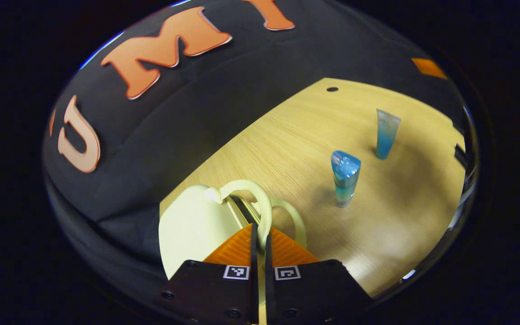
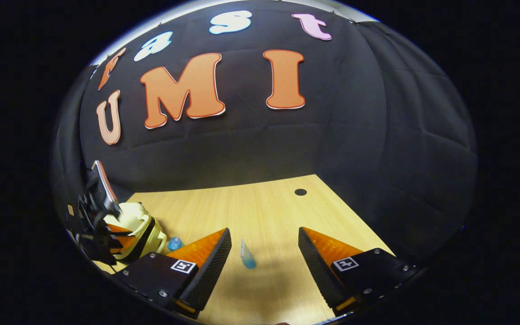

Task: First open the suitcase, pack the skin care products into it, and then close the suitcase.

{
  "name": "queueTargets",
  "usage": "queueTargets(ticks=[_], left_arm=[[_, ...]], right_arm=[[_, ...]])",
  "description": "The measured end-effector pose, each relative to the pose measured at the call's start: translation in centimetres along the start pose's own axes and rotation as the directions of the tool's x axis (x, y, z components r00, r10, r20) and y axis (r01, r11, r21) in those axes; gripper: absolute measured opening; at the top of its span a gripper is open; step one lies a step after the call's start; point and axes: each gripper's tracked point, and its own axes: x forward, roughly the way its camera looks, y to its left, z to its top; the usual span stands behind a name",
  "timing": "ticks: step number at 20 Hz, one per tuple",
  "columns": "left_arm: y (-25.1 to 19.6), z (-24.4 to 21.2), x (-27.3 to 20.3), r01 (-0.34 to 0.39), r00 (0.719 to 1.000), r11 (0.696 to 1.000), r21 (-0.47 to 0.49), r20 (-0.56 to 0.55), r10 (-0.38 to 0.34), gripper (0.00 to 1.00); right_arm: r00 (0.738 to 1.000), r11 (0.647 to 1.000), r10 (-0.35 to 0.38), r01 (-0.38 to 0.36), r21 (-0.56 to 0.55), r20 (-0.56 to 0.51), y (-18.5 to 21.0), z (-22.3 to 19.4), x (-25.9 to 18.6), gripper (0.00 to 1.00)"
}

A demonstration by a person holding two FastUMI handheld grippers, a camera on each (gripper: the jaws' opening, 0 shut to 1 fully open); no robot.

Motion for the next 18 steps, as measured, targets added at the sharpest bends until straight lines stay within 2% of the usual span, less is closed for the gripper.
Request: queueTargets(ticks=[3,8,13,15,18], left_arm=[[2.3,0.6,-0.8,0.021,0.998,0.992,-0.127,0.059,-0.013,0.06],[6.7,-0.6,-2.0,0.060,0.990,0.966,-0.252,0.136,-0.026,0.06],[16.7,-3.2,-5.3,0.093,0.974,0.920,-0.380,0.224,-0.006,0.05],[20.2,-5.0,-5.7,0.141,0.962,0.902,-0.409,0.271,-0.028,0.05],[25.1,-8.4,-5.5,0.203,0.943,0.858,-0.472,0.329,-0.042,0.05]], right_arm=[[1.000,0.999,0.026,-0.026,-0.035,0.008,1.4,1.1,1.4,0.94],[0.999,1.000,-0.023,0.022,0.022,0.032,3.0,2.5,1.9,0.95],[0.995,0.995,-0.078,0.074,0.063,0.065,6.3,3.3,-0.1,0.95],[0.993,0.994,-0.083,0.076,0.078,0.079,8.3,3.7,-1.0,0.94],[0.993,0.992,-0.077,0.068,0.103,0.088,11.7,4.1,-2.1,0.94]])
